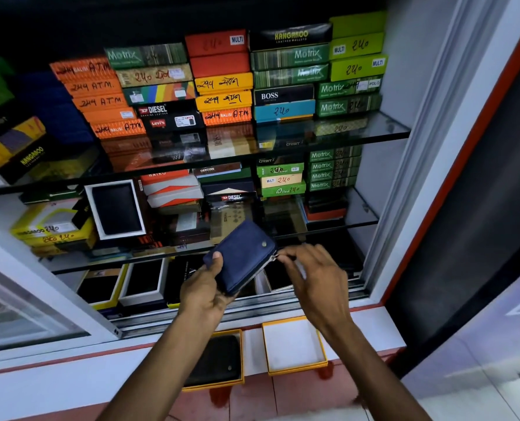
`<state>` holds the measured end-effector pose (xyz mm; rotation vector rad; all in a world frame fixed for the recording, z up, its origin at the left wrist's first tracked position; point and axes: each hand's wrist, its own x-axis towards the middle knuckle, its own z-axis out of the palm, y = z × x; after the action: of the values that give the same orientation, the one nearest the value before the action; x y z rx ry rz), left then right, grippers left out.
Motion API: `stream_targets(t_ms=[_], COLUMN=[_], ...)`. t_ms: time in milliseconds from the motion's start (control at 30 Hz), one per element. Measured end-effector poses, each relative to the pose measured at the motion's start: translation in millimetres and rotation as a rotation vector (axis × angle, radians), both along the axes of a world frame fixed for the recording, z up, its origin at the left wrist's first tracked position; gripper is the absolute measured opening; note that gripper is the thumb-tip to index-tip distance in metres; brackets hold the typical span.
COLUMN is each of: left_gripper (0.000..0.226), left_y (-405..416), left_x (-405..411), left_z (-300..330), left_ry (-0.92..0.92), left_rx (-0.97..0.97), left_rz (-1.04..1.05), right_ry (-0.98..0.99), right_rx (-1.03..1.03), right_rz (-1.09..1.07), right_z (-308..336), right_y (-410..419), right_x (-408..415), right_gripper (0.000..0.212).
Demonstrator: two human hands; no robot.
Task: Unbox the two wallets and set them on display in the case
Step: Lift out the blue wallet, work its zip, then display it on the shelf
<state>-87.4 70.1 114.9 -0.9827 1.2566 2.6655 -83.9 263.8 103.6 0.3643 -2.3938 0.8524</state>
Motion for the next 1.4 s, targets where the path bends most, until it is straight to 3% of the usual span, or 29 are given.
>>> stream_targets(t_ms=[167,300,533,600,733,833,900,967,1133,1233,1400], left_gripper=[0.026,0.029,0.040,0.045,0.034,0.021,0.016,0.020,0.037,0.048,0.052], left_y=[-20,-29,-14,-7,-11,-20,-21,-20,-24,-25,-19], left_x=[16,21,20,21,22,24,25,27,39,47,51], left_z=[12,29,38,37,32,31,30,29,19,6,-18], left_ry=[0.096,0.172,0.141,0.109,0.047,0.056,0.111,0.212,0.554,0.701,0.831], left_rx=[-0.139,-0.297,-0.298,-0.278,-0.246,-0.218,-0.232,-0.286,-0.656,-0.754,-0.985], left_rz=[-0.252,-0.506,-0.746,-0.708,-0.557,-0.458,-0.430,-0.424,-0.463,-0.491,-0.472], right_ry=[0.035,-0.043,-0.166,-0.294,-0.716,-0.956,-1.001,-0.931,-0.611,-0.413,-0.105], right_rx=[0.048,0.027,0.117,-0.002,-0.647,-0.782,-0.799,-0.762,-0.547,-0.464,-0.264], right_rz=[0.090,0.271,0.640,0.641,0.389,0.355,0.478,0.563,0.536,0.504,0.411], right_z=[15,24,31,28,19,16,19,20,10,2,-13], right_y=[16,13,-15,-16,1,19,25,28,38,43,45], right_x=[-13,-35,-68,-73,-57,-34,-20,-13,-7,-1,5], right_gripper=[0.024,0.016,0.012,0.015,0.024,0.048,0.039,0.022,0.033,0.042,0.028])
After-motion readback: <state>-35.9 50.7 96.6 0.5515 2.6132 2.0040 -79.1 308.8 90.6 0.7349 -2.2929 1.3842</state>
